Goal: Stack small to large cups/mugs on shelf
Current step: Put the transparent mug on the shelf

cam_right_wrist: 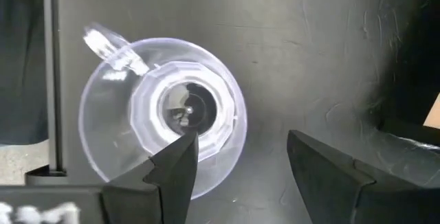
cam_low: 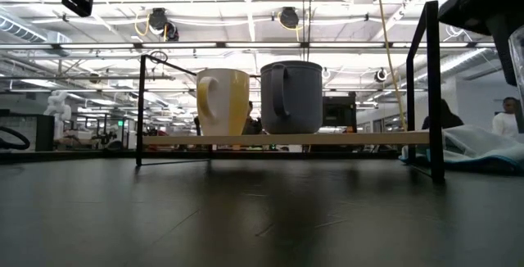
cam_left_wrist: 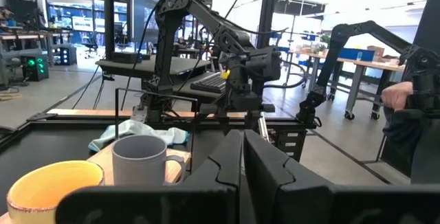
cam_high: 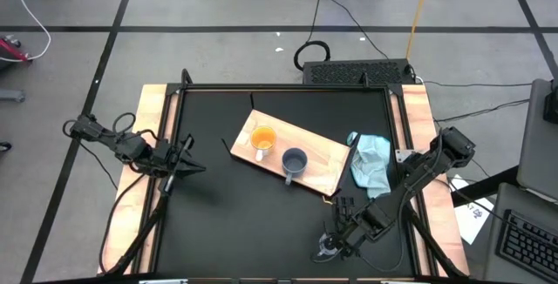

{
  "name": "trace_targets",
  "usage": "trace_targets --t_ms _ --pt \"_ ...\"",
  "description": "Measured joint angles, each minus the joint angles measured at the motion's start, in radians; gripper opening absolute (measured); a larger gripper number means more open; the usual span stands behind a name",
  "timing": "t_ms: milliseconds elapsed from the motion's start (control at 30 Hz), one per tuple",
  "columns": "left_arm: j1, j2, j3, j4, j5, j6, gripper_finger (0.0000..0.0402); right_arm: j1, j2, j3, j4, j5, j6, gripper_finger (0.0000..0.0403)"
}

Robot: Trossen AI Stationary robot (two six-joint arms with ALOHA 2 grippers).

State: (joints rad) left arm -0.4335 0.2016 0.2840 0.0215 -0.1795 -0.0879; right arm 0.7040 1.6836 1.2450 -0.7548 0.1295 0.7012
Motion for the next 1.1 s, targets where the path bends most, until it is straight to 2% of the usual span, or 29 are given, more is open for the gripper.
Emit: trace_targets --t_ms 167,267,400,567,633,1000,1100 --pt "0.0 0.0 0.0 0.009 0.0 -0.001 0.0021 0.0 0.0 -0.015 0.004 0.0 0.01 0.0211" --pt "0.0 0.0 0.0 0.009 0.0 -0.001 0.0021 0.0 0.0 -0.015 0.006 0.001 -0.003 0.0189" --pt "0.0 0.0 0.0 0.008 0.0 -0.002 0.0021 -0.004 0.0 -0.015 0.01 0.002 -0.006 0.0128" --pt "0.0 0.0 0.0 0.007 0.0 -0.002 0.0021 -0.015 0.0 -0.015 0.032 0.004 -0.011 0.0029" --pt "0.0 0.0 0.0 0.007 0.0 -0.001 0.0021 -0.018 0.0 -0.015 0.043 0.004 -0.033 0.0008" --pt "0.0 0.0 0.0 0.005 0.004 -0.013 0.0021 -0.031 -0.007 -0.014 0.096 0.002 -0.087 0.0002" --pt "0.0 0.0 0.0 0.004 0.005 -0.013 0.0021 -0.051 -0.006 0.016 0.048 0.001 -0.087 0.0001"
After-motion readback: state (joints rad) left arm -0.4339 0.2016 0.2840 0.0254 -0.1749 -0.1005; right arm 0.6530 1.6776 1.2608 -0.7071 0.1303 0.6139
